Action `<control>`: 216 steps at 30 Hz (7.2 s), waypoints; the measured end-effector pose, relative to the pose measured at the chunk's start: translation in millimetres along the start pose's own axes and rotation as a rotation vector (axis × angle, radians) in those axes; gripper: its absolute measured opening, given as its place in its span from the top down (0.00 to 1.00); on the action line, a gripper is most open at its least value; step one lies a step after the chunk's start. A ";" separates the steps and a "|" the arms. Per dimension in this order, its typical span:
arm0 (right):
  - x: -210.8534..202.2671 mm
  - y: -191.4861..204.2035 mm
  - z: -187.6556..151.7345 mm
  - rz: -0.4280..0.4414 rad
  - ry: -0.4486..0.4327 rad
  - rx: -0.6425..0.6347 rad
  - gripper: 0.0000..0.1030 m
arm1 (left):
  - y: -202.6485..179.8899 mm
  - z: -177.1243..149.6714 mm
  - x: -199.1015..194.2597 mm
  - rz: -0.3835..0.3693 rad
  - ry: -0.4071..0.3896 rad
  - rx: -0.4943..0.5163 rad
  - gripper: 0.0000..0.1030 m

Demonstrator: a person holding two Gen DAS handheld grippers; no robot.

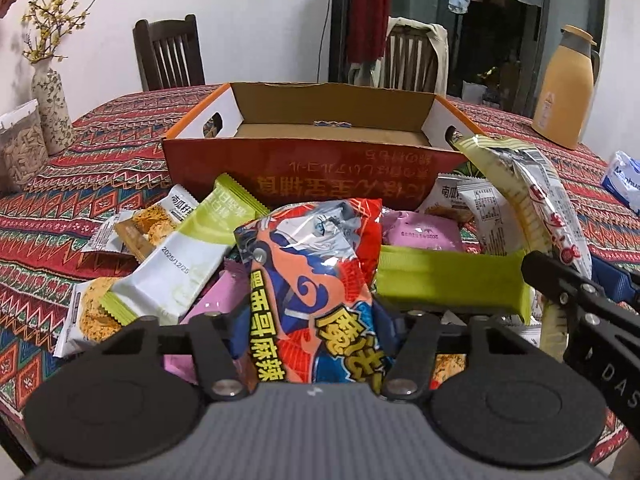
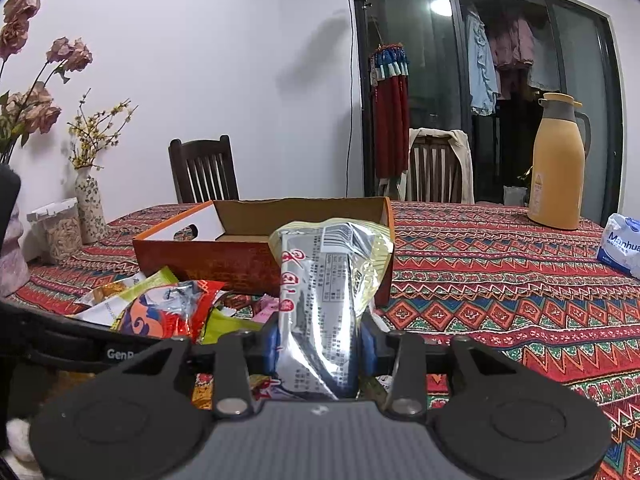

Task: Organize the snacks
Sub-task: 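Carry both bags over the orange box and open both grippers to drop them, then move the right gripper back and grasp a white snack packet, then lift the white packet with the right gripper while the left gripper grasps a green bar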

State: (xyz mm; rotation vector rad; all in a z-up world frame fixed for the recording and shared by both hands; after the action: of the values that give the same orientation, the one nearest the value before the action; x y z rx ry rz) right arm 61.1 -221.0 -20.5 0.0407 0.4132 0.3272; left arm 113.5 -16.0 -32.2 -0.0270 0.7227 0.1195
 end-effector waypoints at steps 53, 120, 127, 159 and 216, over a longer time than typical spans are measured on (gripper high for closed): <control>209.6 8.1 109.2 -0.055 0.096 0.010 0.41 | 76.2 173.3 104.4 -0.049 -0.209 -0.142 0.25; 40.2 6.0 -4.8 -0.131 0.006 0.045 0.00 | 133.2 37.2 31.1 -0.070 -0.327 -0.065 0.00; 43.7 6.7 -6.0 -0.123 0.030 0.047 0.00 | 134.7 36.4 30.7 -0.069 -0.326 -0.078 0.00; 95.4 5.1 17.6 -0.151 0.176 -0.136 0.38 | 141.5 36.9 34.3 -0.066 -0.304 -0.116 0.00; 56.2 -6.3 13.9 -0.060 -0.159 0.049 0.61 | 89.1 38.9 31.6 -0.003 -0.118 0.197 0.14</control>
State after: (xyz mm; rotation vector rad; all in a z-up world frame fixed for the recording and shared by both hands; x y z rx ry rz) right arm 117.2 -208.6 -30.2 0.1016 0.2646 0.2525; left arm 152.0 78.2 -22.5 0.1662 0.6135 0.0456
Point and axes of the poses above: each gripper's, at about its wrist camera, not at the fingertips, and x roughly the way its jaws point, y to its left, z to its top, the point moved 2 cm from there along x, roughly the way its jaws point, and after that the axes turned 3 degrees about z, right-handed, at the moved point
